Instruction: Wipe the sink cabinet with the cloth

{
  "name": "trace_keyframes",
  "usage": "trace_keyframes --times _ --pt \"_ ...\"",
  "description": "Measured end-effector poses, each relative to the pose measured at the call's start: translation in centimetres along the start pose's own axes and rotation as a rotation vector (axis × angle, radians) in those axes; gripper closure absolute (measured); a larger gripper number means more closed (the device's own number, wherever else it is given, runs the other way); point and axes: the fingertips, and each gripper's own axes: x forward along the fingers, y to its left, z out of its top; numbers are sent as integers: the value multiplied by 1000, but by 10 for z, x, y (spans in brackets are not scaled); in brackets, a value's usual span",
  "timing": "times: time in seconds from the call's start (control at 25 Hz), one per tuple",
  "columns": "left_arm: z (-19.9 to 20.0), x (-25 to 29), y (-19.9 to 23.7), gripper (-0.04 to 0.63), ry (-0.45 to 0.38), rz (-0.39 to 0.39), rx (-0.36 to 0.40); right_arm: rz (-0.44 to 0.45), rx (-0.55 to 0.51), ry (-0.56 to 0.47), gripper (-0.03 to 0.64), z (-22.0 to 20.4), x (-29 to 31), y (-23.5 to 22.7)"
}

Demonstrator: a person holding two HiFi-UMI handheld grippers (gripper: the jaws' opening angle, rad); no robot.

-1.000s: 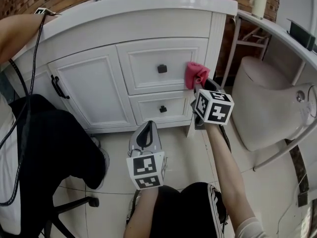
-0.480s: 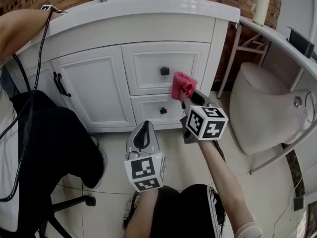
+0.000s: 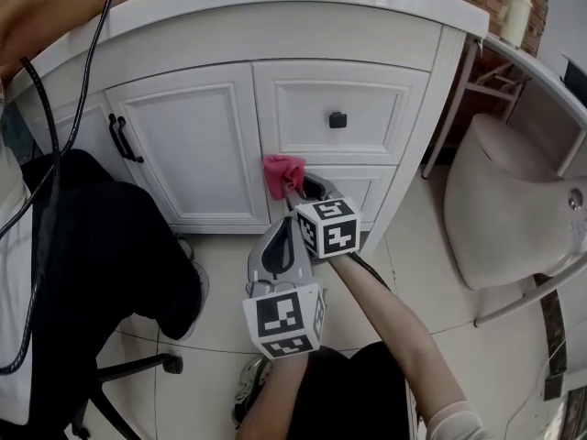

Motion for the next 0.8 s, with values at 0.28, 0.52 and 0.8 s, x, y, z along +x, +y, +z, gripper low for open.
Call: trace_keyframes --times 0.28,0.52,0.8 --pt "-10 10 -5 581 32 -19 13 -251 26 -65 555 0 -80 -117" --pt "-13 10 -9 581 38 -24 25 -532 119 -62 555 -16 -156 -227" --pt "-4 17 13 582 8 -19 112 -395 174 -132 555 -14 -157 -159"
